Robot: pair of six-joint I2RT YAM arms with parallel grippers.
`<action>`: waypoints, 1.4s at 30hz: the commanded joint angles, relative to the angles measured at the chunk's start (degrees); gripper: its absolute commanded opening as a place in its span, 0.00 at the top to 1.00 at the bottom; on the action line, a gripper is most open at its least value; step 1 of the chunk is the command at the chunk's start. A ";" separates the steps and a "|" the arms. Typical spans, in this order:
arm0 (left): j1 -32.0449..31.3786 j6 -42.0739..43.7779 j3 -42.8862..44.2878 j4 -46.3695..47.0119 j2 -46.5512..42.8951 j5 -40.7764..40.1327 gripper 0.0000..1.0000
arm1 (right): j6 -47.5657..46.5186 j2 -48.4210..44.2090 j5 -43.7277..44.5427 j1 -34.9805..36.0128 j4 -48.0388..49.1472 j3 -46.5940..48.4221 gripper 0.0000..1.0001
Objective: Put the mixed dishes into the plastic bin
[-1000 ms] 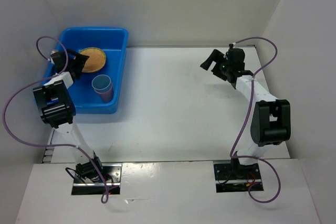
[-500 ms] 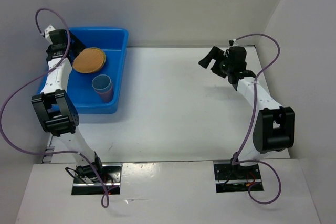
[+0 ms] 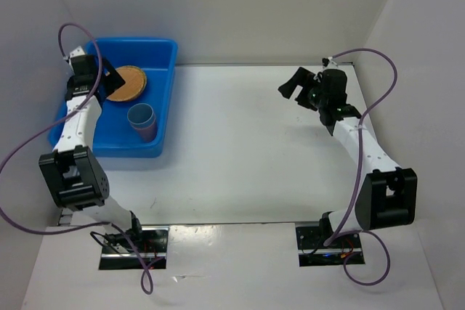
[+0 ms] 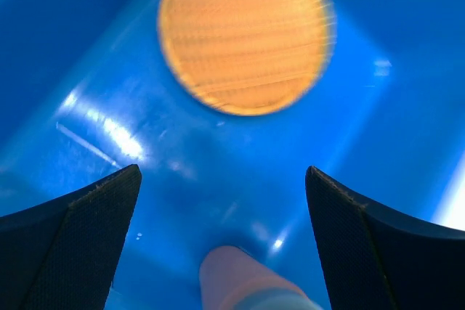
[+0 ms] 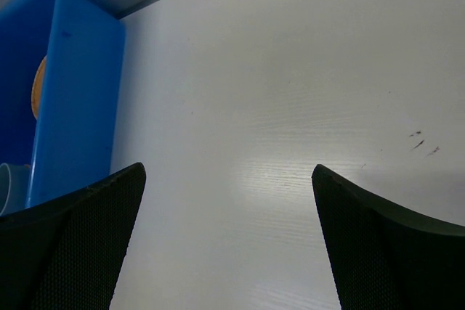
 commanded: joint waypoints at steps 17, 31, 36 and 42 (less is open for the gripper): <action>-5.55 13.63 -5.34 -9.05 -34.63 20.33 0.00 | -2.01 -17.05 17.23 1.89 5.03 -4.44 0.00; -6.08 14.95 -19.58 -7.92 -53.45 19.80 0.00 | 3.88 -33.67 21.36 1.89 7.05 -21.05 0.00; -6.69 14.95 -20.72 -7.92 -54.06 19.80 0.00 | 3.89 -40.35 20.75 1.89 6.28 -22.21 0.00; -6.69 14.42 -20.11 -7.92 -54.07 20.33 0.00 | 3.89 -43.70 21.98 1.89 5.13 -23.26 0.00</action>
